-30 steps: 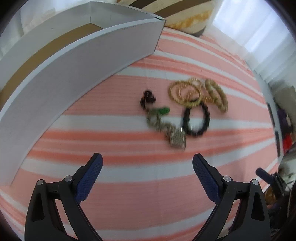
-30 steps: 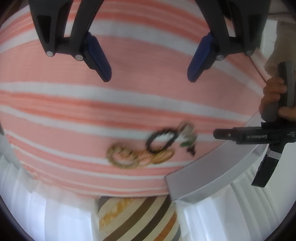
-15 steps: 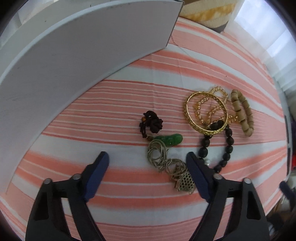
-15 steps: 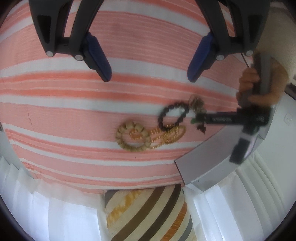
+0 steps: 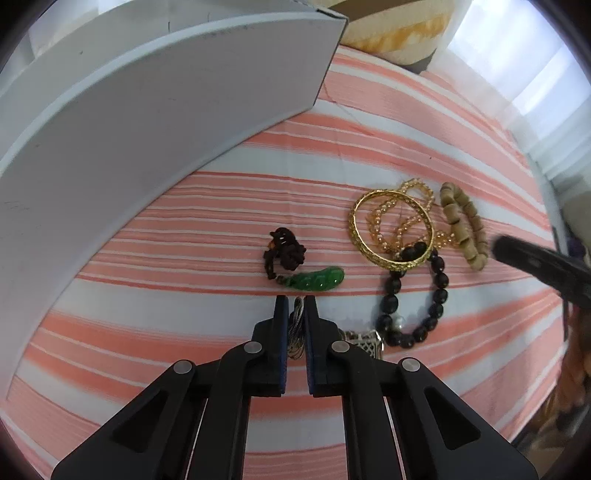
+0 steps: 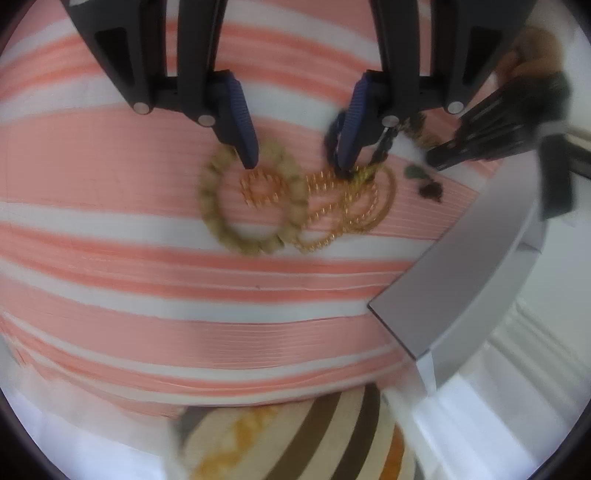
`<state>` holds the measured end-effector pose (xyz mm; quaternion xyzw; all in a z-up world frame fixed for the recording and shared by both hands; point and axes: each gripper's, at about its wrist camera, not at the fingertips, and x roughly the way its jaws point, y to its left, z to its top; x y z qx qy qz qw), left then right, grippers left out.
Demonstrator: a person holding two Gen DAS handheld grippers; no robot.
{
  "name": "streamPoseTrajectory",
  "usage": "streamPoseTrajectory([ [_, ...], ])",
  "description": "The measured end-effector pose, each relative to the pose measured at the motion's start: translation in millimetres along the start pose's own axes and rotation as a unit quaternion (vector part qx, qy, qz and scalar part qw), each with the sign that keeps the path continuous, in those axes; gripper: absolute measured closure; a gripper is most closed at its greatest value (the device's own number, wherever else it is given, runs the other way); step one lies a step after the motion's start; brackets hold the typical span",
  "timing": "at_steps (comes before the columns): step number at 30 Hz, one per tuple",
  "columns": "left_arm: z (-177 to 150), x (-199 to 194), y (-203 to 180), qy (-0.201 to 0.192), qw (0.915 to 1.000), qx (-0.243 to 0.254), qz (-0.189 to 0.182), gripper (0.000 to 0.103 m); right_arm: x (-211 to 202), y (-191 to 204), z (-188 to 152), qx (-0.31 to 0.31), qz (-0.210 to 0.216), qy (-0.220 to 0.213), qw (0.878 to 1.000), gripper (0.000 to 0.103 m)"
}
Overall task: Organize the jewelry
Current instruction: 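Grasp the silver pendant chain with the left tool while the right grasps the wooden bead bracelet, then carry the silver chain and wooden bracelet over the white box with both tools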
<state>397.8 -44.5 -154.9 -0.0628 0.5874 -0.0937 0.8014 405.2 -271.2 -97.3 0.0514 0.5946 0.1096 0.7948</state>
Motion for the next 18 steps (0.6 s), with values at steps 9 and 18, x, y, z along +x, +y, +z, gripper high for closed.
streamPoseTrajectory([
  [9,-5,-34,20,0.004,0.999,-0.002,-0.044,0.098,32,26,0,-0.064,-0.081,0.025,0.994,0.087],
  [18,-15,-82,13,-0.017,0.9977,0.014,-0.064,0.1,-44,14,-27,-0.028,-0.033,-0.032,0.999,0.088],
])
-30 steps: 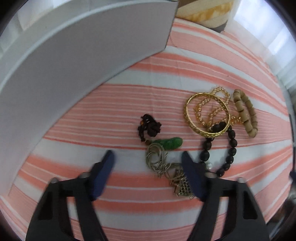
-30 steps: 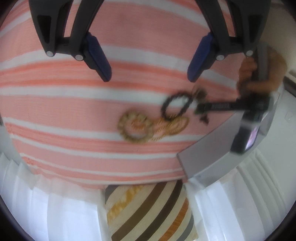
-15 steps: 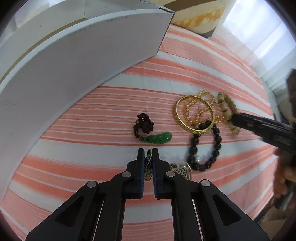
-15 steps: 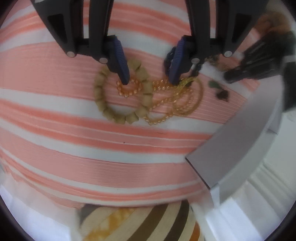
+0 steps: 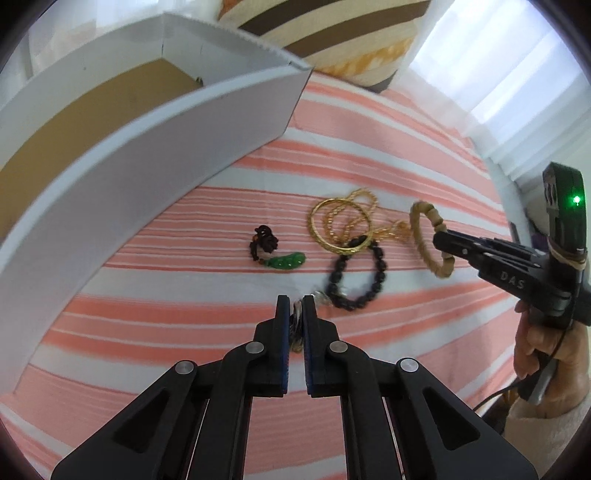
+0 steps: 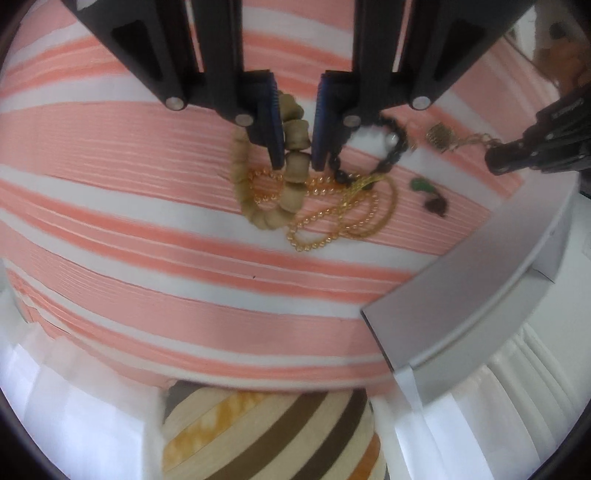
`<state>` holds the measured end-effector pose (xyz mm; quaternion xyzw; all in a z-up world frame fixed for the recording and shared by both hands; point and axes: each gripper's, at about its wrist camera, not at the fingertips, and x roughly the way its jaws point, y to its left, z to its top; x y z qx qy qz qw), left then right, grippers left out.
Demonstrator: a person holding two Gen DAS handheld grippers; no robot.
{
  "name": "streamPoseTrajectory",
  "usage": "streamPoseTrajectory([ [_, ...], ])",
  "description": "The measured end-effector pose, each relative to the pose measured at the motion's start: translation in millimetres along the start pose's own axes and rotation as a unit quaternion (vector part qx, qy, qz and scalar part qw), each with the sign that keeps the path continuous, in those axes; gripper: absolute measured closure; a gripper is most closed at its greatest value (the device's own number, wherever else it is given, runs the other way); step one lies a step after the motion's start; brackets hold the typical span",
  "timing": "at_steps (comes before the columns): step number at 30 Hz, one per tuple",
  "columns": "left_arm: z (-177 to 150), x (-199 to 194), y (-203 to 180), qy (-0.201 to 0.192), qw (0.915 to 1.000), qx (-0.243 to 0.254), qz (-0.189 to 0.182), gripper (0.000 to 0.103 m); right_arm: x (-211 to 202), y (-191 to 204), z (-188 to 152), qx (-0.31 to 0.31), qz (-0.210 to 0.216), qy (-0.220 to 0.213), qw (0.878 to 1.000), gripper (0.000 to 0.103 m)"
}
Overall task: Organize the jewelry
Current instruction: 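Carry the silver chain and wooden bracelet over the white box with both tools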
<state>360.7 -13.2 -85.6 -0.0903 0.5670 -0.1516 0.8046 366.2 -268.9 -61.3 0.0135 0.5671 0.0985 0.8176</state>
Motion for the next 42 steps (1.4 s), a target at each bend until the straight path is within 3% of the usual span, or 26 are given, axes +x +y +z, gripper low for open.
streamPoseTrajectory([
  [5,-10,-34,-4,-0.022,0.9996,0.015,0.0,0.102,-34,4,-13,0.014,0.044,-0.018,0.999,0.088],
  [17,-35,-65,13,-0.037,0.9992,0.016,-0.002,0.102,-57,25,-45,-0.001,0.068,-0.028,0.997,0.088],
  [27,-62,-90,64,-0.038,0.999,-0.012,0.018,0.102,-63,35,-56,0.0,0.095,-0.026,0.995,0.088],
  [35,-48,-136,63,-0.06,0.9977,0.012,0.03,0.102,-86,74,-34,-0.027,0.117,-0.041,0.992,0.088],
  [42,-17,-184,66,-0.075,0.997,0.014,0.014,0.102,-110,131,9,-0.066,0.144,-0.063,0.985,0.088],
])
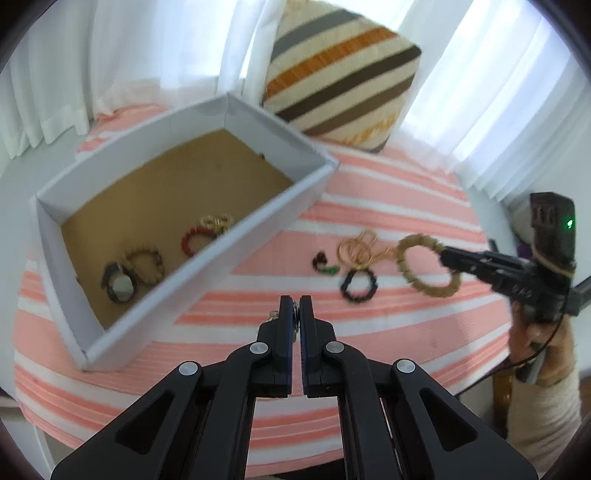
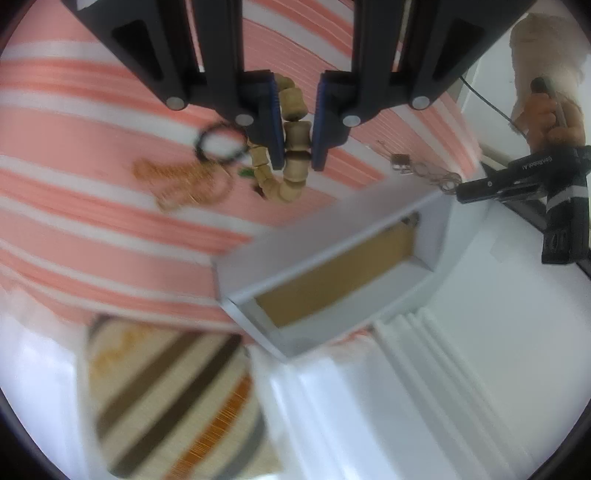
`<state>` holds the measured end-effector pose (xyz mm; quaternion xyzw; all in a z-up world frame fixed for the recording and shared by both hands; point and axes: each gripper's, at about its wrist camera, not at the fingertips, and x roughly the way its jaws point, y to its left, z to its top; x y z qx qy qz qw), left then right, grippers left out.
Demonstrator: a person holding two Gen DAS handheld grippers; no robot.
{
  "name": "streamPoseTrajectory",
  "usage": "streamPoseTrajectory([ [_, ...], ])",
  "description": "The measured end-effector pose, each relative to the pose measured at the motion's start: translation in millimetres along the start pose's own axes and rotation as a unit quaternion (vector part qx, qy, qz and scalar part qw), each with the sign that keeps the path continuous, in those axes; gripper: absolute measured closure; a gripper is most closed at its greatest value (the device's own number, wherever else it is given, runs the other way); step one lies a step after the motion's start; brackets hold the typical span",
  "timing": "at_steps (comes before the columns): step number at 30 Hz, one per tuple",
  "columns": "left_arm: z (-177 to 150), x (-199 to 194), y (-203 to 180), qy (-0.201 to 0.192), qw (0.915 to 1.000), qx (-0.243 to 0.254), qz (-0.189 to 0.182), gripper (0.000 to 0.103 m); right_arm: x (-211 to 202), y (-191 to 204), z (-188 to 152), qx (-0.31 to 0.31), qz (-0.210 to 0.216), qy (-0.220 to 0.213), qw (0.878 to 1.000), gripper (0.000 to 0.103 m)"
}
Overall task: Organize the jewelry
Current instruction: 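Carry the silver chain and wooden bracelet over the white box with both tools, then open the left tool over the box while the right tool releases the wooden bracelet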
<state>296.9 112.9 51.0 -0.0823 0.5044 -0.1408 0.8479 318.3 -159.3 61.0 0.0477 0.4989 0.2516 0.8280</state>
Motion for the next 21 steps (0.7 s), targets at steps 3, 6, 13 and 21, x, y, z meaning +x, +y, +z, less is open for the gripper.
streamPoseTrajectory([
  [3,27,-26,7,-0.019,0.9998,-0.001,0.001,0.102,0,26,31,-0.023,0.012,-0.012,1.0,0.088],
  [6,52,-47,16,-0.043,0.9989,0.0,0.016,0.102,5,48,64,-0.044,0.018,-0.025,0.999,0.088],
  [13,113,-48,65,-0.081,0.9942,-0.021,0.068,0.102,57,85,140,-0.076,0.007,-0.034,0.997,0.088],
  [21,134,38,127,-0.066,0.9869,-0.043,0.141,0.101,170,87,171,-0.088,-0.041,-0.006,0.995,0.088],
])
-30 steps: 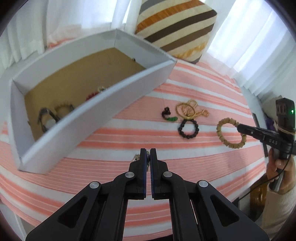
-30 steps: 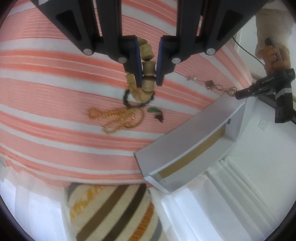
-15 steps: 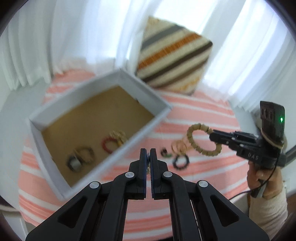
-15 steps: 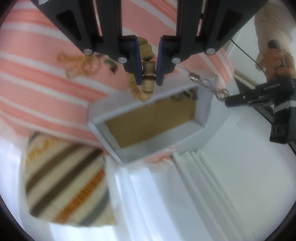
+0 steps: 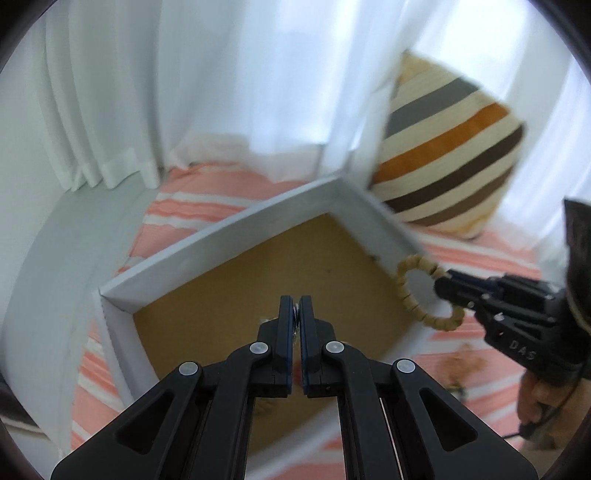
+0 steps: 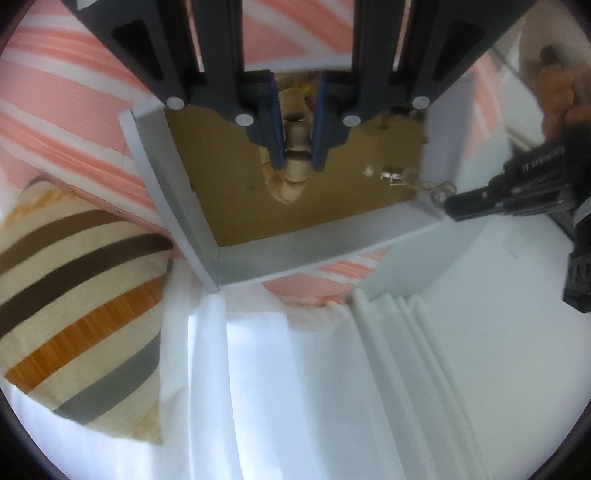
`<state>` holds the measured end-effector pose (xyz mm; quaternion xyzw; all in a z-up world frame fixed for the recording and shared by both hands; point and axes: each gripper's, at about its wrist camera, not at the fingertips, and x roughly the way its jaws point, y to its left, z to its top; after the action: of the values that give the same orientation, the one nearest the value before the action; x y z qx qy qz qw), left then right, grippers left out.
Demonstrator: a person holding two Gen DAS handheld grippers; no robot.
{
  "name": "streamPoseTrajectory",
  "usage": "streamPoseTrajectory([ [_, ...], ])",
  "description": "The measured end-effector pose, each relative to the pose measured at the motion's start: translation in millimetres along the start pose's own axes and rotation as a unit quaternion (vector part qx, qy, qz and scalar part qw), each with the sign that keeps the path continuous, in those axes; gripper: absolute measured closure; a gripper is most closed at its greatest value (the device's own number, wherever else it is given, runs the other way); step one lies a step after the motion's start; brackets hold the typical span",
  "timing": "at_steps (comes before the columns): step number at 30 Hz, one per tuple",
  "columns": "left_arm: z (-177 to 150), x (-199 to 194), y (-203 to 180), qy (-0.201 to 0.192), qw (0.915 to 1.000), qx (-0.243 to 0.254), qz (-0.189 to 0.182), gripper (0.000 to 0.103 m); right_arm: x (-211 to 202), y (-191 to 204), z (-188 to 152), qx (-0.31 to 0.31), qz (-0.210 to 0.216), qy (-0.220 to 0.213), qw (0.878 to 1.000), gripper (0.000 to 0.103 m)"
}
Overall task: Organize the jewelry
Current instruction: 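Open the left tool over the box while the right tool releases the wooden bracelet, then move both open tools back over the remaining jewelry on the sheet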
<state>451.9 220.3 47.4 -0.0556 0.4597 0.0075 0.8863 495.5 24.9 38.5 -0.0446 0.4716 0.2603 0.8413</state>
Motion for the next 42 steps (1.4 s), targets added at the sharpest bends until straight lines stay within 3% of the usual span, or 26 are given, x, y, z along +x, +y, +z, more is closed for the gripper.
streamPoseTrajectory([
  [2,-6,30,2,0.012,0.9997,0.01,0.019,0.1,25,-1,-1,-0.004,-0.021,0.009,1.0,0.086],
  [3,-10,39,2,0.017,0.9993,0.011,0.03,0.094,33,-2,-4,-0.007,-0.031,0.014,0.999,0.073],
  [4,-17,48,4,0.037,0.9982,0.005,0.046,0.082,37,-4,-7,-0.008,-0.036,0.014,0.999,0.053],
  [5,-26,55,5,0.045,0.9979,0.005,0.046,0.073,37,-6,-12,-0.007,-0.035,0.007,0.999,0.049],
  [7,-43,56,3,0.043,0.9983,0.008,0.037,0.049,29,-12,-23,-0.008,-0.047,-0.003,0.999,0.049],
  [13,-99,27,-26,0.016,0.9986,0.036,0.036,0.034,-17,-36,-80,-0.015,-0.095,-0.036,0.995,0.048],
  [17,-154,4,-61,0.006,0.9986,0.053,0.001,0.026,-59,-48,-145,0.0,-0.104,-0.045,0.994,0.048],
  [19,-179,0,-78,0.005,0.9983,0.056,-0.017,0.018,-78,-54,-179,0.013,-0.115,-0.052,0.992,0.048],
  [25,-263,8,-150,0.012,0.9955,0.087,-0.037,0.016,-127,-82,-296,0.078,-0.172,-0.073,0.979,0.044],
  [31,-308,33,-220,-0.019,0.9836,0.178,0.023,0.014,-119,-110,-388,0.136,-0.23,-0.049,0.962,0.043],
  [34,-314,41,-238,0.01,0.9815,0.191,0.001,0.014,-121,-121,-409,0.167,-0.23,-0.048,0.957,0.043],
  [39,-309,24,-244,0.052,0.9843,0.159,-0.057,0.014,-132,-125,-416,0.171,-0.247,-0.04,0.953,0.043],
  [42,-305,3,-242,0.065,0.9855,0.146,-0.058,0.011,-137,-122,-410,0.164,-0.263,-0.036,0.95,0.043],
])
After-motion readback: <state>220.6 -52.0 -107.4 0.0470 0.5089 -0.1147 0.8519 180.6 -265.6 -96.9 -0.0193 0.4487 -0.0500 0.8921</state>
